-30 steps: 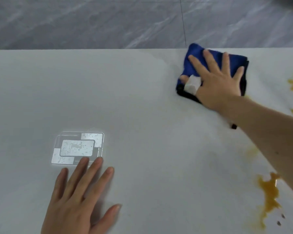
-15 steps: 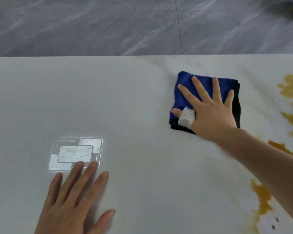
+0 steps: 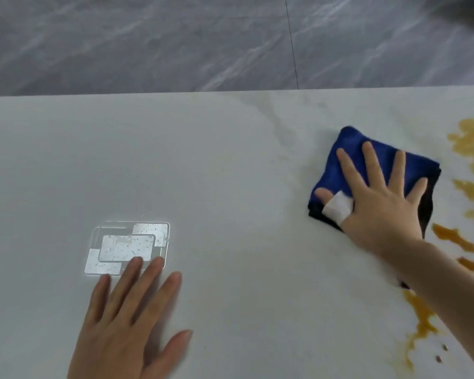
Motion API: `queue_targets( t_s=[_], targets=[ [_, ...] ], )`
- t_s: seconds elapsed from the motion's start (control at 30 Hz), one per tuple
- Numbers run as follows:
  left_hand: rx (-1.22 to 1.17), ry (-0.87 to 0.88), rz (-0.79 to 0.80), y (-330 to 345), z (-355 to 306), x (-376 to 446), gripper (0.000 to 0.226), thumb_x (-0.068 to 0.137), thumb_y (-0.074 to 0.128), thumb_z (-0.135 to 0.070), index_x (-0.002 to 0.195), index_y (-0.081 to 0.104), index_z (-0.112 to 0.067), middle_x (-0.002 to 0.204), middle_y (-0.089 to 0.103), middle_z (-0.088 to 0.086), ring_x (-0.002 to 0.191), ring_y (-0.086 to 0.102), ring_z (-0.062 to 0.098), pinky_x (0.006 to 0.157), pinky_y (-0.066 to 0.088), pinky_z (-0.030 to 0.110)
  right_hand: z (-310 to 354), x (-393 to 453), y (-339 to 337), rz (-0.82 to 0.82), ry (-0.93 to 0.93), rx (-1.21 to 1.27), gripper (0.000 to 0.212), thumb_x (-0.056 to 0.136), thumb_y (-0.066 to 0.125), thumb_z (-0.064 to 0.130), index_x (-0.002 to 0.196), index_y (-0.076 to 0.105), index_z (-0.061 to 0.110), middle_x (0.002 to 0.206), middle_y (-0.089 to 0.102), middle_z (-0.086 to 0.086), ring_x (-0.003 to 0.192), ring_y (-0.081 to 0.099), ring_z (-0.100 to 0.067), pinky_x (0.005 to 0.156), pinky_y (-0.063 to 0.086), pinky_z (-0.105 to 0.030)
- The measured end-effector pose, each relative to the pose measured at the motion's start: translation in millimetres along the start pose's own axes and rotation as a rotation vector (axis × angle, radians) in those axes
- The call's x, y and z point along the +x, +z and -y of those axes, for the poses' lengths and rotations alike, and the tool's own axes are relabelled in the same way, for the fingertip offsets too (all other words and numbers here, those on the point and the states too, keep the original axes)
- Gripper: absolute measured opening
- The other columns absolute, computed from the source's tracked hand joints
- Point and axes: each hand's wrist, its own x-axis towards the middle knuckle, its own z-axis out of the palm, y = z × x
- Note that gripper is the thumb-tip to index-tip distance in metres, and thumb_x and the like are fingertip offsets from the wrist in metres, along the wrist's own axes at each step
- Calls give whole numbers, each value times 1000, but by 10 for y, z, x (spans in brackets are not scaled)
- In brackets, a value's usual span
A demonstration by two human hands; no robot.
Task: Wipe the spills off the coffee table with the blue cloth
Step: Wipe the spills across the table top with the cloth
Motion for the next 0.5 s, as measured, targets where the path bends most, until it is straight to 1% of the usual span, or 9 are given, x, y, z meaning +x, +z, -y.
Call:
queue_targets(
  t_s=[0.03,0.1,0.13,0.17,0.23,0.3,0.4,0.5],
  targets=[
    [-4,-4,-3,-2,-5,4,62,86,32,-63,131,44,-22,137,49,8,140,25,19,107,26,50,101,-224,82,-10,-63,-32,82,72,-1,84,143,-11,46,157,-14,6,142,-14,-38,108,0,-68],
    [-12,-4,-11,18,-10,-10,62,86,31,-63,131,44,-22,138,48,8,138,27,22,108,25,50,299,-534,194,-10,-184,-59,80,78,11,78,146,8,38,157,5,-1,141,4,-46,102,11,-72],
    [-18,-3,-13,24,-7,-21,63,86,31,-63,131,44,-22,138,48,8,138,27,23,108,24,50,359,-587,229,-9,-220,-76,78,80,14,77,146,11,36,156,12,-3,140,9,-48,101,13,-73],
    [-26,0,-16,25,-15,-29,63,87,31,-63,132,44,-21,139,47,8,138,27,23,108,23,50,384,-588,245,4,-239,-100,77,80,13,77,145,7,37,157,12,-3,140,7,-47,102,12,-73],
    [-23,8,-16,27,-13,-43,63,88,31,-63,133,43,-21,140,46,8,138,28,25,109,22,50,362,-467,241,-21,-260,-96,79,76,7,81,144,-4,44,159,2,3,142,-6,-41,106,2,-70],
    [-1,10,-3,19,-4,-51,63,89,29,-62,135,41,-20,141,44,8,138,29,27,110,21,51,270,-301,215,-61,-256,-70,80,71,2,84,142,-6,50,158,-5,9,143,-13,-34,108,-4,-66],
    [31,5,12,12,4,-69,64,90,27,-62,136,39,-19,143,42,9,136,30,27,109,23,54,98,-135,146,-56,-186,-60,76,71,1,85,141,-6,53,158,-7,12,143,-14,-29,110,-4,-64],
    [15,-12,20,7,4,-72,64,90,29,-61,137,39,-20,144,40,7,137,29,25,110,22,53,-111,-203,112,-29,-56,-3,80,71,2,86,142,-5,51,157,-8,12,143,-14,-27,110,-4,-63]
  ],
)
